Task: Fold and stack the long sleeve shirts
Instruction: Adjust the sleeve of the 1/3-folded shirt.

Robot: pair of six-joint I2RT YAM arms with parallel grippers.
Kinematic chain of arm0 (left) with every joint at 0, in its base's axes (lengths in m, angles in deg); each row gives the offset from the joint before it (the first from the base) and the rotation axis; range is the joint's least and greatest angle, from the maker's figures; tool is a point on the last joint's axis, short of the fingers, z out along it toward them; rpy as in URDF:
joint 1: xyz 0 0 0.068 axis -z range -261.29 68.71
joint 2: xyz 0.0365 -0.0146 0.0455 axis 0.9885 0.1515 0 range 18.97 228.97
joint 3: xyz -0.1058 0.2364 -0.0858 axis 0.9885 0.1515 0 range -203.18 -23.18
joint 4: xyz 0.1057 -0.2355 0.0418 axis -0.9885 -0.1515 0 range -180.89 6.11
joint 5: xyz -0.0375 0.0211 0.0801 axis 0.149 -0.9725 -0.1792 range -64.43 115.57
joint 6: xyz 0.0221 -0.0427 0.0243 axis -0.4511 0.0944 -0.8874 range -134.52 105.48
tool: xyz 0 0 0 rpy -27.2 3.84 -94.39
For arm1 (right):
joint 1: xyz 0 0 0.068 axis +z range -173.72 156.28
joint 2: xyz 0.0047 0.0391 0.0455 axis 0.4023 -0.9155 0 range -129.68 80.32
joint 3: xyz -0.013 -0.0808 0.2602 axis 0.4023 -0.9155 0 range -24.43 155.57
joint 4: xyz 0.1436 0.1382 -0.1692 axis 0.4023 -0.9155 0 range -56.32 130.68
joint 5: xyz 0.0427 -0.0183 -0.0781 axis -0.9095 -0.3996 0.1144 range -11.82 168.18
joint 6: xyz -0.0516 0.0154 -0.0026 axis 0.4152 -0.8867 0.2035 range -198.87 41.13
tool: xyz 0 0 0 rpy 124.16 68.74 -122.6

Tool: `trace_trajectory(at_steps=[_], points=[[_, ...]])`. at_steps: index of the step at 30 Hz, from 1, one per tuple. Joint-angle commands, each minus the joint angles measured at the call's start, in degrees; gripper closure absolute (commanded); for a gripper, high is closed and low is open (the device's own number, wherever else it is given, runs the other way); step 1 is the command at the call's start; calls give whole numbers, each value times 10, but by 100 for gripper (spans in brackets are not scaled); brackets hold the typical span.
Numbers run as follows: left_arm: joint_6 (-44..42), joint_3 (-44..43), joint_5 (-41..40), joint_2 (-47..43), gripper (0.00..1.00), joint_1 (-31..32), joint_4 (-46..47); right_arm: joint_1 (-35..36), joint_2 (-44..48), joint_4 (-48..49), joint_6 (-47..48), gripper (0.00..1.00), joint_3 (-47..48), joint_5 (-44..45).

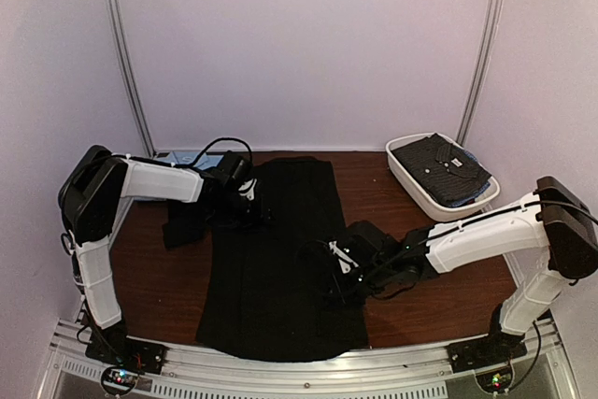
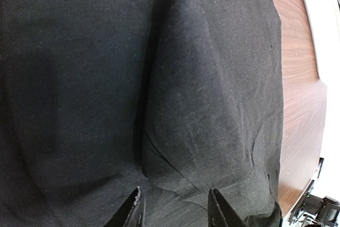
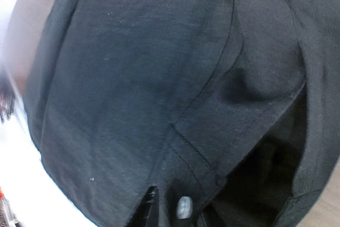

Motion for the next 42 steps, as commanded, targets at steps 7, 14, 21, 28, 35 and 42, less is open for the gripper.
trace_trajectory(at_steps=[7,14,21,28,35,42], points=[[-29,1,5,-27,59,-6,13,-26,34,5,13,100,19,-161],[-29,5,14,-24,59,-6,20,-40,78,18,-5,100,-5,-194],[-33,1,22,-17,59,-6,21,-42,72,37,-16,100,-36,-199],[-34,1,19,-16,59,-6,20,-37,67,-15,11,56,-11,-165],[-53,-9,19,-24,59,3,20,-72,106,-72,3,50,-21,-66],[-61,-56,31,6,60,36,12,-63,66,-11,-45,64,-54,-75]])
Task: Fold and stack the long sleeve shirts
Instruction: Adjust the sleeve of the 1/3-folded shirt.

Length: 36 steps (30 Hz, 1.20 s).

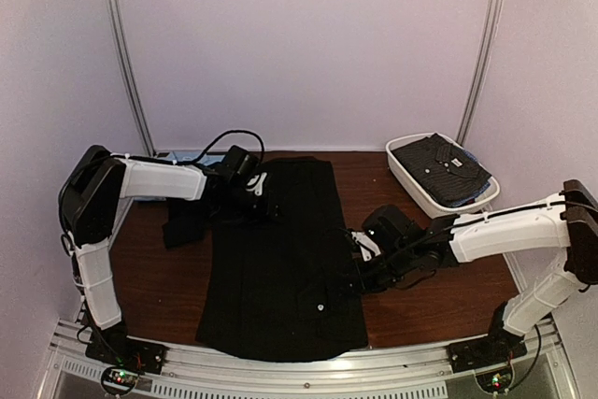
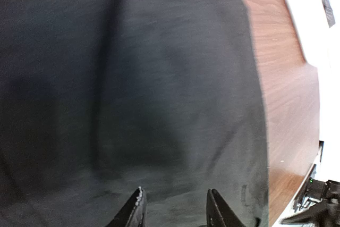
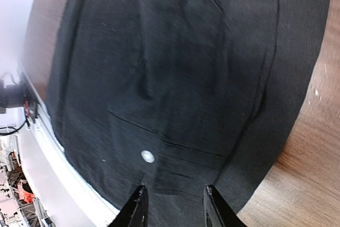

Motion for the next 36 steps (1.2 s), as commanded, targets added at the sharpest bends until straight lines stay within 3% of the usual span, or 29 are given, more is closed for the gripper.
trace_trajectory(at_steps=[1,10,24,27,36], points=[[-15,-49,17,19,61,28,11,10,-22,33,-34,64,-27,15],[-17,-86,23,69,61,47,12,24,-39,53,-54,58,-44,11],[-19,-59,17,96,62,49,31,46,-94,25,-73,58,-19,24],[-18,-51,20,96,62,49,40,49,-102,0,-75,63,-1,31],[-14,-30,32,95,62,49,70,52,-87,-64,-87,92,45,48]])
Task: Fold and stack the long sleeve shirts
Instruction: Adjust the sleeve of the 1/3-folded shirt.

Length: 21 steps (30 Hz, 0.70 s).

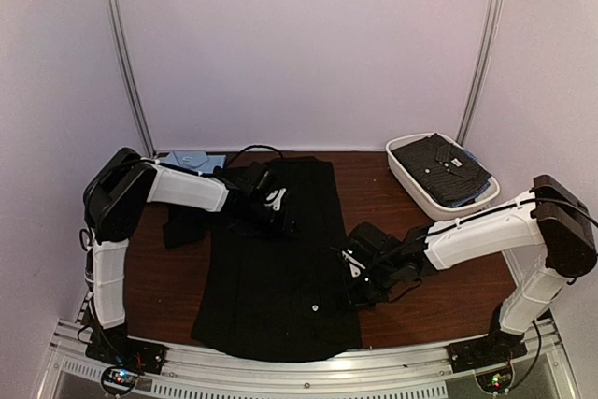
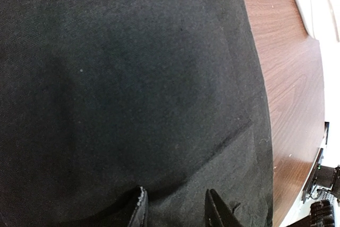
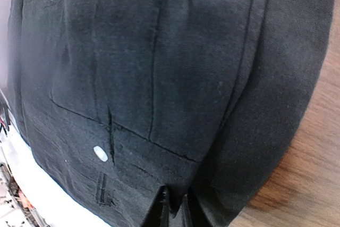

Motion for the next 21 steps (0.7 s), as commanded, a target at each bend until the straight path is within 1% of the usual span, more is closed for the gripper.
trace_trajectory(at_steps=[1,4,13,16,21], points=[[-6,11,9,7,62,2,31,4,11,-48,-7,95,29,23],[-8,11,10,7,62,2,34,4,21,-56,-10,100,35,17],[-18,0,10,5,62,2,25,4,53,-117,2,100,38,24],[-20,-3,8,6,62,2,22,4,62,-119,4,100,23,19],[-21,-5,5,9,62,1,19,4,51,-89,5,100,2,2]])
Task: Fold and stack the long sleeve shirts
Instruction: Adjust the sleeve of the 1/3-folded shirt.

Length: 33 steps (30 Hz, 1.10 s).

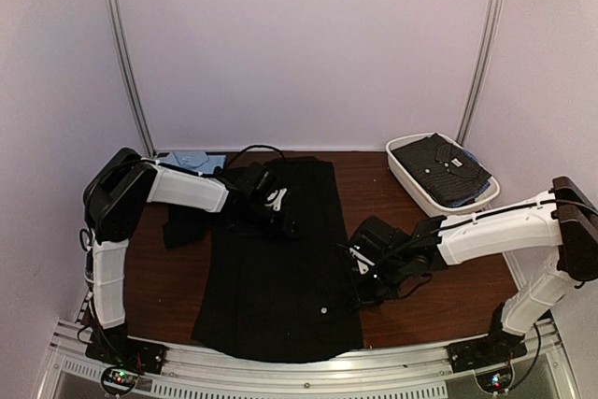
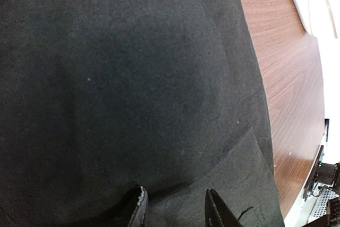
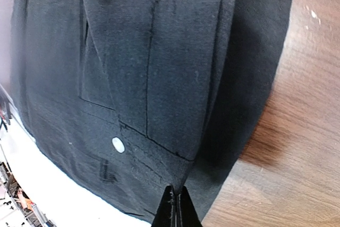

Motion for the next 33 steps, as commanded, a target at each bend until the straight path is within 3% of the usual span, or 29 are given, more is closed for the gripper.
trace_trajectory(at_steps=[1,8,16,18,21,27,33], points=[[-11,-10,0,10,62,2,6,4,-1,6,7,100,-18,-1],[-21,-23,-14,8,62,0,-22,4,-7,9,25,97,-28,12],[-32,-72,-40,-6,60,-7,-57,-1,37,-29,44,64,4,86],[-31,-79,-50,-8,60,-13,-61,-11,49,-31,53,60,20,113],[-27,-87,-60,-3,60,-26,-63,-32,57,28,59,60,19,117],[-42,-141,-63,52,60,-43,-69,-44,-1,158,75,70,49,74],[-54,-210,-64,121,61,-54,-100,-42,-91,201,106,80,94,35]])
